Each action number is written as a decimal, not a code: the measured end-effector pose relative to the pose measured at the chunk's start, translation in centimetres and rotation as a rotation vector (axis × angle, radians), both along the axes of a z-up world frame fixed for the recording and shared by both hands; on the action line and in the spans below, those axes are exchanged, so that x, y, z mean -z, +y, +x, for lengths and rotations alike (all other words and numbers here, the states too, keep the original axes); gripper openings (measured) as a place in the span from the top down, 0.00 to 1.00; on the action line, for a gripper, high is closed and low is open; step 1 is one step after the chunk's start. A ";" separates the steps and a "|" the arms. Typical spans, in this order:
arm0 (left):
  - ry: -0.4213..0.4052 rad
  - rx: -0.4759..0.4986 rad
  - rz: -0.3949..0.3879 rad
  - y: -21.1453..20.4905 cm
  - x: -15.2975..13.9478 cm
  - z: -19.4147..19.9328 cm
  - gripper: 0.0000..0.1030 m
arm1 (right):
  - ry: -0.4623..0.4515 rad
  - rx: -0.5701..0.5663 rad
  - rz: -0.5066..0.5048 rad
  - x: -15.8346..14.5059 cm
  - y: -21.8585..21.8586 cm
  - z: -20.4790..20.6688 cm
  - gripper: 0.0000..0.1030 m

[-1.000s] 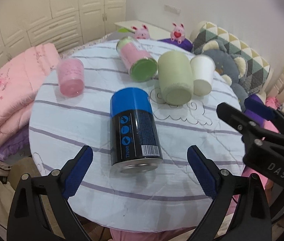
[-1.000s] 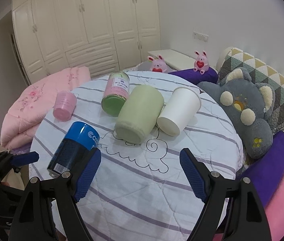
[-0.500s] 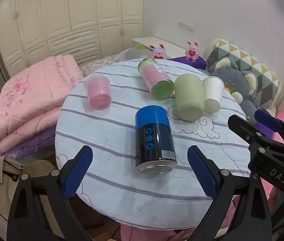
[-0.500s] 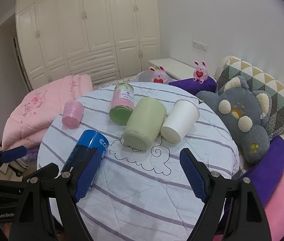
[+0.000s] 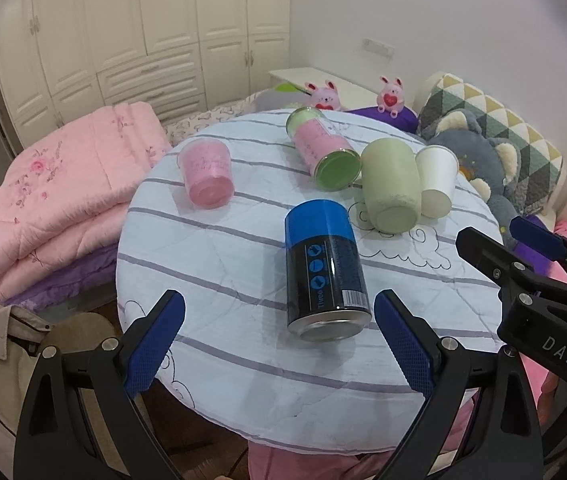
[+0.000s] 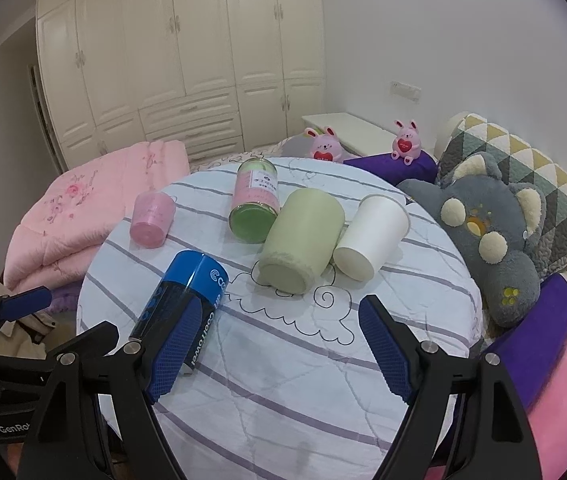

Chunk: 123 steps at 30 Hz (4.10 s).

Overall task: Flip cup upright
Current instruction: 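Grasp the blue-and-black mug body with the right gripper, then rotate the right gripper to stand the mug upright, opening upward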

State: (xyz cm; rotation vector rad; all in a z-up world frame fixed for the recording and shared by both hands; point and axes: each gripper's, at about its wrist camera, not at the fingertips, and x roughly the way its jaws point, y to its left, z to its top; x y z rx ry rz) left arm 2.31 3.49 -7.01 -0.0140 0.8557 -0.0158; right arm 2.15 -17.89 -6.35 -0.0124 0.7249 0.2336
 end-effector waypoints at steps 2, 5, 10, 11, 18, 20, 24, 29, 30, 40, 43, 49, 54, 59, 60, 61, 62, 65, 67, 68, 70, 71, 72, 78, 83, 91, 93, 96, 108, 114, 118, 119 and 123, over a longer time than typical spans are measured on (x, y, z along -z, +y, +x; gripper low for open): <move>0.007 0.001 0.001 0.1 0.2 0.2 0.06 | 0.014 0.000 0.005 0.2 0.1 0.3 0.20; 0.023 0.009 0.002 0.2 0.7 0.4 0.06 | 0.029 -0.004 0.006 0.5 0.5 0.6 0.20; 0.045 0.017 0.006 0.2 1.4 1.1 0.06 | 0.072 -0.016 0.022 1.2 1.0 1.5 0.20; 0.049 0.022 0.007 0.1 1.6 1.3 0.06 | 0.088 -0.020 0.032 1.4 1.2 1.9 0.20; 0.095 0.048 0.012 0.4 2.8 2.8 0.06 | 0.280 -0.066 0.131 3.5 2.5 5.3 0.20; 0.099 0.050 -0.004 0.7 3.0 3.3 0.06 | 0.342 -0.076 0.167 4.3 2.9 6.4 0.20; 0.103 0.064 -0.010 1.2 3.2 4.1 0.05 | 0.474 -0.104 0.266 6.0 4.1 8.7 0.20; 0.121 0.099 -0.040 1.5 3.4 5.2 0.04 | 0.565 -0.112 0.328 7.4 5.2 11.0 0.20; 0.122 0.104 -0.042 1.5 3.5 5.4 0.02 | 0.574 -0.113 0.334 7.6 5.5 11.3 0.20; 0.129 0.159 -0.090 1.5 4.0 6.7 0.00 | 0.664 -0.156 0.399 10.1 6.6 13.2 0.21; 0.130 0.159 -0.096 1.6 4.0 6.8 0.00 | 0.633 -0.180 0.379 9.7 6.8 13.0 0.31; 0.134 0.173 -0.083 1.2 3.9 6.5 0.00 | 0.615 -0.186 0.383 9.4 6.5 12.9 0.31; 0.149 0.216 -0.073 -0.5 4.3 6.1 0.00 | 0.610 -0.192 0.388 9.4 6.1 12.8 0.31; 0.162 0.210 -0.107 -0.8 4.6 6.1 0.00 | 0.582 -0.203 0.368 8.8 6.0 12.4 0.31; 0.157 0.210 -0.104 -0.9 4.5 6.1 0.00 | 0.572 -0.204 0.358 8.7 6.1 12.3 0.31; 0.155 0.208 -0.101 -0.9 4.5 6.1 0.00 | 0.564 -0.205 0.353 8.5 6.0 12.2 0.31; 0.153 0.204 -0.096 -0.9 4.4 6.1 0.00 | 0.551 -0.207 0.342 8.2 5.9 12.1 0.31; 0.156 0.215 -0.096 -1.2 4.5 6.2 0.00 | 0.522 -0.207 0.333 7.5 5.3 11.8 0.31; 0.156 0.218 -0.094 -1.5 4.6 6.2 0.00 | 0.502 -0.211 0.325 7.1 5.1 11.7 0.31; 0.151 0.219 -0.099 -1.6 4.6 6.2 0.00 | 0.494 -0.217 0.322 7.0 4.9 11.6 0.31; 0.151 0.219 -0.110 -1.6 4.8 6.2 0.00 | 0.479 -0.214 0.325 6.8 4.5 11.5 0.31; 0.149 0.221 -0.121 -1.6 4.8 6.2 0.00 | 0.471 -0.215 0.326 6.6 4.3 11.4 0.31; 0.146 0.222 -0.129 -1.6 4.9 6.3 0.00 | 0.464 -0.214 0.325 6.5 4.2 11.3 0.31; 0.130 0.199 -0.193 -1.6 5.8 6.7 0.00 | 0.389 -0.218 0.295 5.0 3.6 10.9 0.32; 0.102 0.190 -0.206 -2.2 6.2 7.0 0.04 | 0.338 -0.227 0.292 4.5 2.9 10.6 0.32; 0.101 0.192 -0.206 -3.1 6.5 7.8 0.11 | 0.257 -0.243 0.226 3.7 2.6 9.9 0.32; 0.103 0.190 -0.199 -3.1 6.5 7.7 0.07 | 0.245 -0.249 0.210 3.7 2.5 9.6 0.32; 0.104 0.167 -0.168 -2.9 6.5 7.4 0.00 | 0.208 -0.260 0.154 3.7 3.0 8.9 0.32; 0.121 0.142 -0.122 -2.6 6.4 6.4 0.00 | 0.109 -0.316 0.041 3.3 4.5 6.8 0.32; 0.106 0.164 -0.083 -2.9 6.0 6.4 0.00 | 0.066 -0.360 -0.005 3.3 5.1 5.9 0.32; 0.094 0.187 -0.068 -3.0 5.7 6.5 0.00 | 0.042 -0.388 -0.027 3.2 5.4 5.5 0.32; 0.086 0.203 -0.075 -3.0 5.6 6.5 0.00 | 0.039 -0.399 -0.032 3.2 5.5 5.4 0.32; 0.062 0.231 -0.071 -3.3 5.2 6.4 0.00 | 0.017 -0.430 -0.026 2.8 5.5 5.1 0.32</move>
